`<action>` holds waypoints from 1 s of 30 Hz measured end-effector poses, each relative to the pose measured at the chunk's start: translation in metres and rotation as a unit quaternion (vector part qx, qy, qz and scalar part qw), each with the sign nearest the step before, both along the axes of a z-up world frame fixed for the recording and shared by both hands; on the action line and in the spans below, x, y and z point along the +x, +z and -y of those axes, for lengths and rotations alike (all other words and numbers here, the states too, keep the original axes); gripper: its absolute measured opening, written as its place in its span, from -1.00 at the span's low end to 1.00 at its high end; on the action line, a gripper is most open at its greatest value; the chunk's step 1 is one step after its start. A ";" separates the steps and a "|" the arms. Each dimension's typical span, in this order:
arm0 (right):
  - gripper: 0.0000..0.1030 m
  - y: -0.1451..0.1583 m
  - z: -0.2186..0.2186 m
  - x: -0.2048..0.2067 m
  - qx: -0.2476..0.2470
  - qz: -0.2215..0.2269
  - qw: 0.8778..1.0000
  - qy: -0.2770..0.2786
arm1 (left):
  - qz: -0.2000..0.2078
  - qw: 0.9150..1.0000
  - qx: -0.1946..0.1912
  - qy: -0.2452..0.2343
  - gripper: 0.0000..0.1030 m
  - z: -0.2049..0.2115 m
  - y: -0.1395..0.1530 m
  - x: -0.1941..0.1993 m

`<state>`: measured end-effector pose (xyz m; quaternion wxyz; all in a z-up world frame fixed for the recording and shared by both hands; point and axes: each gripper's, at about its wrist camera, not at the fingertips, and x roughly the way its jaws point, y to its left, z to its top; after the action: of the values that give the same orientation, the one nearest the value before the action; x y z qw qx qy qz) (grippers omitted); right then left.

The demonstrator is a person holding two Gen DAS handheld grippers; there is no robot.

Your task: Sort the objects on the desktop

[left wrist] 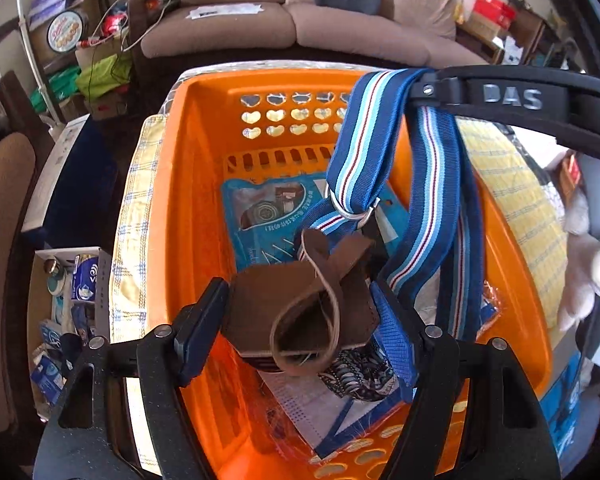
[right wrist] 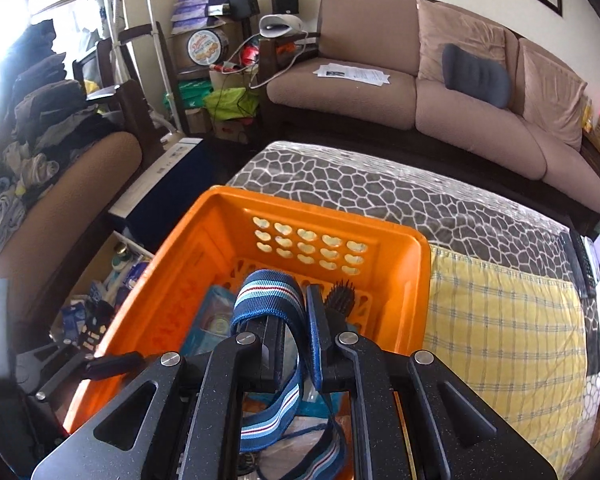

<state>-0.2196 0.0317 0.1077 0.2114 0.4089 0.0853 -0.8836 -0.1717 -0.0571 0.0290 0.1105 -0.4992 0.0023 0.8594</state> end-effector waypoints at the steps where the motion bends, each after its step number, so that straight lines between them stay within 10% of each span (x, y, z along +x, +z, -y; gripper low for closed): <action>1: -0.81 -0.006 -0.001 -0.004 0.006 0.005 1.000 -0.003 | 0.002 1.000 -0.002 -0.001 0.34 -0.001 -0.001 -0.001; 8: -0.23 -0.026 -0.002 -0.022 0.043 0.023 0.999 -0.004 | 0.012 1.000 0.004 -0.003 0.35 -0.003 -0.003 -0.004; 30: -0.07 0.015 -0.063 0.027 0.016 0.008 1.000 -0.014 | -0.010 0.999 0.045 -0.001 0.82 -0.011 0.041 0.035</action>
<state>-0.1924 0.0949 0.1227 0.1932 0.4209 0.0924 -0.8815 -0.1363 -0.0457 0.0700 0.1338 -0.4853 -0.0348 0.8634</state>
